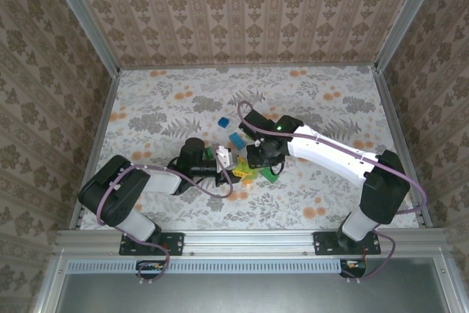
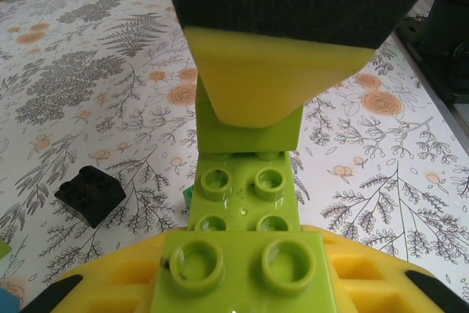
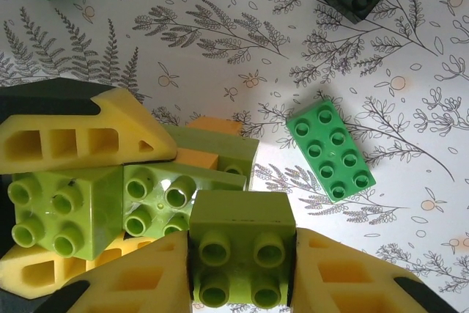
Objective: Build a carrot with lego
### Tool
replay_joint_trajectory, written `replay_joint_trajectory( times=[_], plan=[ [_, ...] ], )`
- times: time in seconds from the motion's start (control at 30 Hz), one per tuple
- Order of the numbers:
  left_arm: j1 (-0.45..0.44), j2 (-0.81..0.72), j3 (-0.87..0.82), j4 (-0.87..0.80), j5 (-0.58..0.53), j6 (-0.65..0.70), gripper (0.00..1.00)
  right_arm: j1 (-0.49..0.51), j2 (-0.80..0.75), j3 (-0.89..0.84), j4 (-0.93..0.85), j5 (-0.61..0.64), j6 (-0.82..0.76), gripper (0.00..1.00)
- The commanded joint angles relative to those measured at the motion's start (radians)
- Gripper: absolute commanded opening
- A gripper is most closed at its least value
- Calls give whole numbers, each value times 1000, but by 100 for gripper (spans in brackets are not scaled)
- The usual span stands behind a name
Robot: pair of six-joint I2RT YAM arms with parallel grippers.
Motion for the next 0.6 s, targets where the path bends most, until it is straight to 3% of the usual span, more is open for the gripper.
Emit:
replay_joint_trajectory(
  times=[0.0, 0.57],
  plan=[
    [-5, -3, -11, -14, -25, 26, 30, 8, 29, -1, -24, 8, 18, 32],
    [-5, -1, -13, -11, -35, 28, 29, 22, 57, 28, -68, 40, 75, 32]
  ],
)
